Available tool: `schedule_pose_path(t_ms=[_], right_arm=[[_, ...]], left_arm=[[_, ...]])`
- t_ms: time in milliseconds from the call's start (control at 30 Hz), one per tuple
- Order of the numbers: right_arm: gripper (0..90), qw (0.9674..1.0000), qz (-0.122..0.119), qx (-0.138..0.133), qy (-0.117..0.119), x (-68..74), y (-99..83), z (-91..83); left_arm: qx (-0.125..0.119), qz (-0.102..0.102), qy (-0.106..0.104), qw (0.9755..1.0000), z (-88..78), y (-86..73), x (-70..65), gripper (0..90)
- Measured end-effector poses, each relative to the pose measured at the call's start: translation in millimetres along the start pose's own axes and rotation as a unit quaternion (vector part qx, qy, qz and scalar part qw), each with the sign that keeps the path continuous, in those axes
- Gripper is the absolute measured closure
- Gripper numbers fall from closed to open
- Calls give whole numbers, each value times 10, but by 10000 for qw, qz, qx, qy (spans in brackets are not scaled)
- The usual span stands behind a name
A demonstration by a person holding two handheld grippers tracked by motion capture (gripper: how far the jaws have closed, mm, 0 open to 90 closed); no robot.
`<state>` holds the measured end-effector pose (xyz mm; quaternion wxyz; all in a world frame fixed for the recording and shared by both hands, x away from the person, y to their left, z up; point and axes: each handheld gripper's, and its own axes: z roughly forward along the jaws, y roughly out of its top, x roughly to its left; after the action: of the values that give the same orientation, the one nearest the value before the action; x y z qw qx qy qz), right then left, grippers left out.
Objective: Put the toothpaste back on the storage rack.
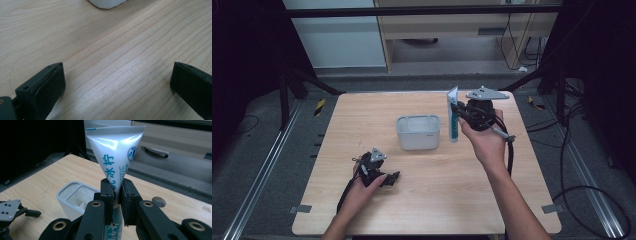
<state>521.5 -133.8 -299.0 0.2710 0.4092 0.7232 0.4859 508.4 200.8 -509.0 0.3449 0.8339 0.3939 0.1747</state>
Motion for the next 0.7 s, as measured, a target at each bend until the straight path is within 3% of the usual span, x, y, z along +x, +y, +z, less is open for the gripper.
schedule_pose_path(t_ms=[367, 700], right_arm=[[811, 9998, -13, -171, 56, 97, 165, 18], [811, 9993, -189, -275, 156, 250, 385, 135]], left_arm=[[-1, -1, 1, 10000, 0, 0, 0, 0], [-10, -8, 6, 10000, 1, 0, -1, 0]])
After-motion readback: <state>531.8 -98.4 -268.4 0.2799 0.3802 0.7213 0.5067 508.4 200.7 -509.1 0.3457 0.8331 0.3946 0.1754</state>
